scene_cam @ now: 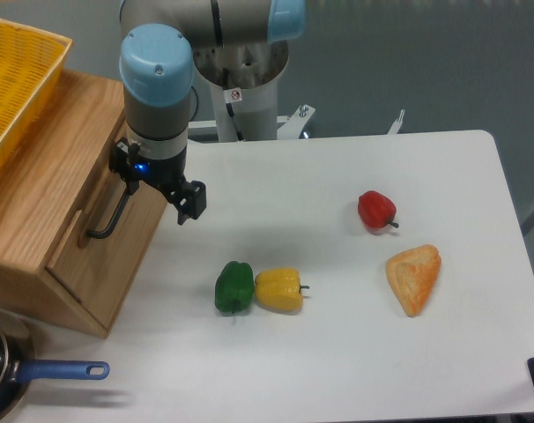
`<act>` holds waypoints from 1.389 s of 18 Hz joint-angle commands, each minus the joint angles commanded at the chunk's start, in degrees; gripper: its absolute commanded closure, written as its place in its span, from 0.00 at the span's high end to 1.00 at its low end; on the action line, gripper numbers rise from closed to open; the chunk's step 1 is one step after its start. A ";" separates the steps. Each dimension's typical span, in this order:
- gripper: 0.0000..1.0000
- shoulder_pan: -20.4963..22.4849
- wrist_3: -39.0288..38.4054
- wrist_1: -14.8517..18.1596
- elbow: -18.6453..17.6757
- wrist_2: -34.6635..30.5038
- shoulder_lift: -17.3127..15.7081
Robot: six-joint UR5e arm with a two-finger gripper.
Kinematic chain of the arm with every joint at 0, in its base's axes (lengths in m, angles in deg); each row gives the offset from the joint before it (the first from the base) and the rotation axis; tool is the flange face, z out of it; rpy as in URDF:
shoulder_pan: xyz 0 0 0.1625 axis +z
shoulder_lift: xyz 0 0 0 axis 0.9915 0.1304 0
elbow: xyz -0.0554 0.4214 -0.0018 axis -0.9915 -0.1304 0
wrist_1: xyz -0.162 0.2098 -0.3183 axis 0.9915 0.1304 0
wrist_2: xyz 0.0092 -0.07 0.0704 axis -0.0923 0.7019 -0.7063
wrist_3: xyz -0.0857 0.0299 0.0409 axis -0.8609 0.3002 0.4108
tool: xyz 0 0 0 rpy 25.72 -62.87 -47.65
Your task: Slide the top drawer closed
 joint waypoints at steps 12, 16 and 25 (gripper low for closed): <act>1.00 6.76 18.67 -0.70 1.14 -3.59 0.00; 1.00 10.28 31.71 -2.62 1.06 -7.03 0.35; 1.00 16.69 55.35 -5.18 1.14 -12.64 3.43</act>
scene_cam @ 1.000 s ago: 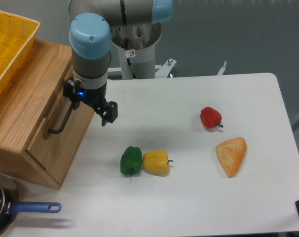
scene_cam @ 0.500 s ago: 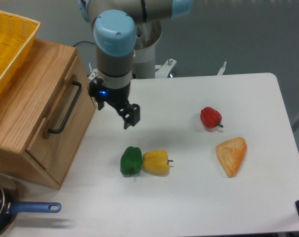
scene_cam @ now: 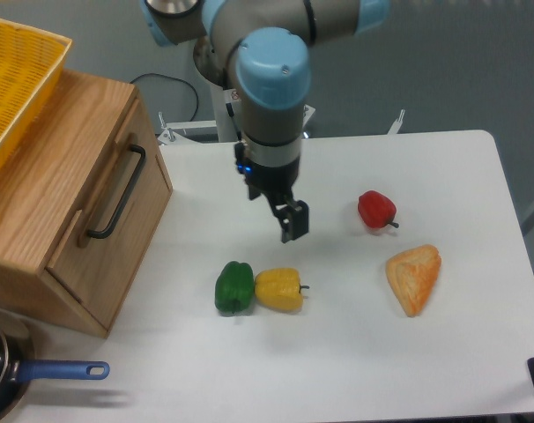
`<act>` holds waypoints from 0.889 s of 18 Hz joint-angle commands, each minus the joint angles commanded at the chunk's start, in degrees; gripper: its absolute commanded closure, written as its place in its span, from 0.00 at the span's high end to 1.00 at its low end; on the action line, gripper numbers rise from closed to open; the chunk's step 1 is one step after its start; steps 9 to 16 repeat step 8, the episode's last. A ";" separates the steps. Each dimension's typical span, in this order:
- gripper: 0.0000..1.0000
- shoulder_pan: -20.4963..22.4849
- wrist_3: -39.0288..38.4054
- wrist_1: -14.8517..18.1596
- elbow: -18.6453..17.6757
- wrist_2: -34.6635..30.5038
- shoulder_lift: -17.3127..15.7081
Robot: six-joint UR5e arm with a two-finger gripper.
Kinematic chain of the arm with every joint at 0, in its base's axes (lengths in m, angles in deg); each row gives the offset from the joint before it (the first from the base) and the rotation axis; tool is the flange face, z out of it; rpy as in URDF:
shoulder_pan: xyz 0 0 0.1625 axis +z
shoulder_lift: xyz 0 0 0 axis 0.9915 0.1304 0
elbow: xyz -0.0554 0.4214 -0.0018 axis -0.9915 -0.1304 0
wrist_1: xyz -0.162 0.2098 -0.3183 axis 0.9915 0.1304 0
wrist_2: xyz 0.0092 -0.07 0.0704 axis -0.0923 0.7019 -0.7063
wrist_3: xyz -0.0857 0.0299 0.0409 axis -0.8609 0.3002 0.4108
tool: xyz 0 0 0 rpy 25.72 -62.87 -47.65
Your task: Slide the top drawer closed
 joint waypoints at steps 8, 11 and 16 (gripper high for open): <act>1.00 4.40 5.12 0.18 -0.17 -0.72 0.53; 1.00 4.40 5.12 0.18 -0.17 -0.72 0.53; 1.00 4.40 5.12 0.18 -0.17 -0.72 0.53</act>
